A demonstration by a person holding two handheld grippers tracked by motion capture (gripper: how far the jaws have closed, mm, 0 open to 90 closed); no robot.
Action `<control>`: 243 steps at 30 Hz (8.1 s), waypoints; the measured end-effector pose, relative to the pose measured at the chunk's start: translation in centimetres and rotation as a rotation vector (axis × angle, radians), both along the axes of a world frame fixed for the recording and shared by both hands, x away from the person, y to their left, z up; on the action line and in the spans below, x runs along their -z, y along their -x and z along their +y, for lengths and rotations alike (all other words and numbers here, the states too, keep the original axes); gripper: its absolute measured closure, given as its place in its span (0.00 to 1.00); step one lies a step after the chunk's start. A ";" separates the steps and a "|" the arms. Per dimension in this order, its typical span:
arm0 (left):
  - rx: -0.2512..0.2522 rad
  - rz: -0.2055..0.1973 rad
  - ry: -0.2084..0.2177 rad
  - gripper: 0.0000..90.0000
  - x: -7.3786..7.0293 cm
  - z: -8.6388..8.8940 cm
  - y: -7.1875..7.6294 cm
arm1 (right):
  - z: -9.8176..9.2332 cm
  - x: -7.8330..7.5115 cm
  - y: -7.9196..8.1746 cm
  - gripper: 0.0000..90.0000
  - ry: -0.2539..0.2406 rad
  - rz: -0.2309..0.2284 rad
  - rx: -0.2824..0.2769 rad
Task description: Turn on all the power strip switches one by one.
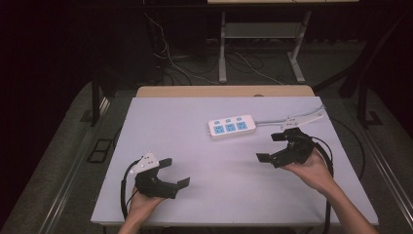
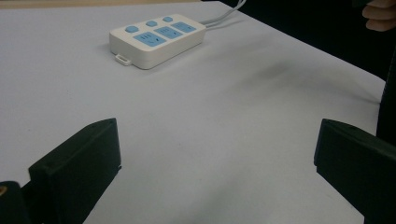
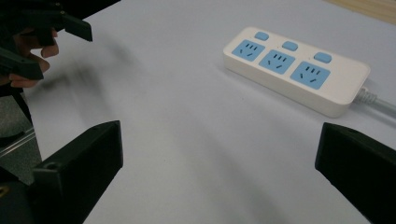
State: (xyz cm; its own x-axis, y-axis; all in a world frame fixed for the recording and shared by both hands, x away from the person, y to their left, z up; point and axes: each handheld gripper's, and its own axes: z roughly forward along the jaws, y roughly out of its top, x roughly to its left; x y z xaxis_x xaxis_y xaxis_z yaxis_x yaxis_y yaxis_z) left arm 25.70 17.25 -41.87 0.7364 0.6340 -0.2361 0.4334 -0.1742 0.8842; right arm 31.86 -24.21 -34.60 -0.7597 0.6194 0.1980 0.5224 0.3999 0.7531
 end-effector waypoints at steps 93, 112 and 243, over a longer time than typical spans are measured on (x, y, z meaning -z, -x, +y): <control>-0.030 0.003 0.056 0.00 -0.1 1.4 -0.1 | 12.0 2.4 -17.1 0.01 0.043 0.094 0.036; -0.031 0.002 0.067 0.00 -0.1 1.5 -0.1 | 12.5 4.3 -17.8 0.78 0.072 0.115 0.037; -0.034 0.012 0.078 0.00 0.0 1.7 -0.2 | 9.0 6.9 -19.5 1.00 0.105 0.188 0.028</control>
